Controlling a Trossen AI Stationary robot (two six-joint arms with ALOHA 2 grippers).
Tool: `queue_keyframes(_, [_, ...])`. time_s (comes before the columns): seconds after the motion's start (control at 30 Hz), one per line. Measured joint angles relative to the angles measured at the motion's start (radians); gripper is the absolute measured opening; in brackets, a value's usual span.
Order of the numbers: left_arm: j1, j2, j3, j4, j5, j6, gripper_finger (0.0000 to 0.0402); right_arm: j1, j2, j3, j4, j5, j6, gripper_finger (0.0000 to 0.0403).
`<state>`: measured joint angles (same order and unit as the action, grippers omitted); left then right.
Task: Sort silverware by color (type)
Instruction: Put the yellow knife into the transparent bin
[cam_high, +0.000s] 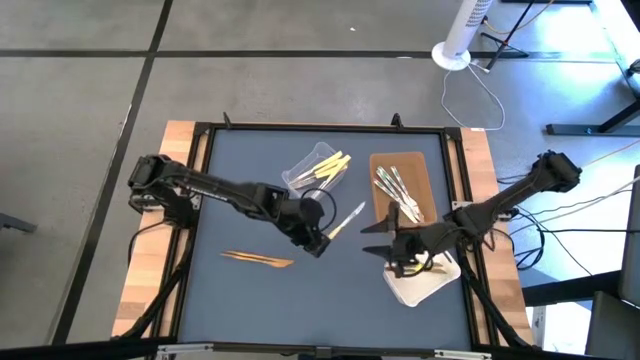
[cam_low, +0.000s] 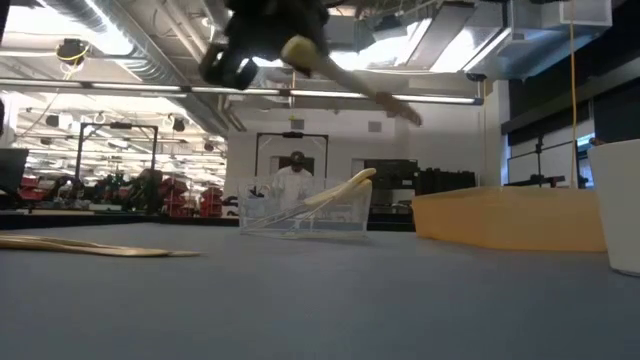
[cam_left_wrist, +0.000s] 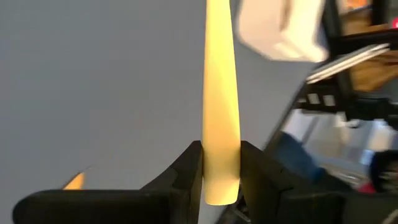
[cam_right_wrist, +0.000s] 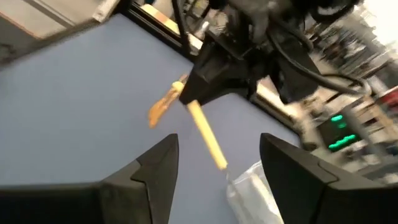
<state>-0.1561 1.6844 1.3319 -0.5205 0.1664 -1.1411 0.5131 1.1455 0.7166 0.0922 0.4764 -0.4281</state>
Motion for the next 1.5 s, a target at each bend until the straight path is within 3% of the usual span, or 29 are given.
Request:
queue_keyframes(0.17, [0.021, 0.0, 0.0, 0.072, 0.036, 0.0, 0.0081, -0.056, 0.081, 0.0, 0.106, 0.003, -0.065, 0.0215])
queue_keyframes(0.6, [0.051, 0.0, 0.0, 0.092, 0.055, 0.0, 0.0081, -0.181, 0.191, 0.0, 0.15, -0.051, -0.132, 0.0215])
queue_keyframes(1.37, [0.051, 0.0, 0.0, 0.161, 0.064, -0.002, 0.0081, -0.18, 0.234, 0.0, 0.153, -0.052, -0.209, 0.0215])
queue_keyframes(1.5, [0.051, 0.0, 0.0, 0.168, 0.064, -0.004, 0.0081, -0.18, 0.234, 0.0, 0.154, -0.052, -0.209, 0.0199])
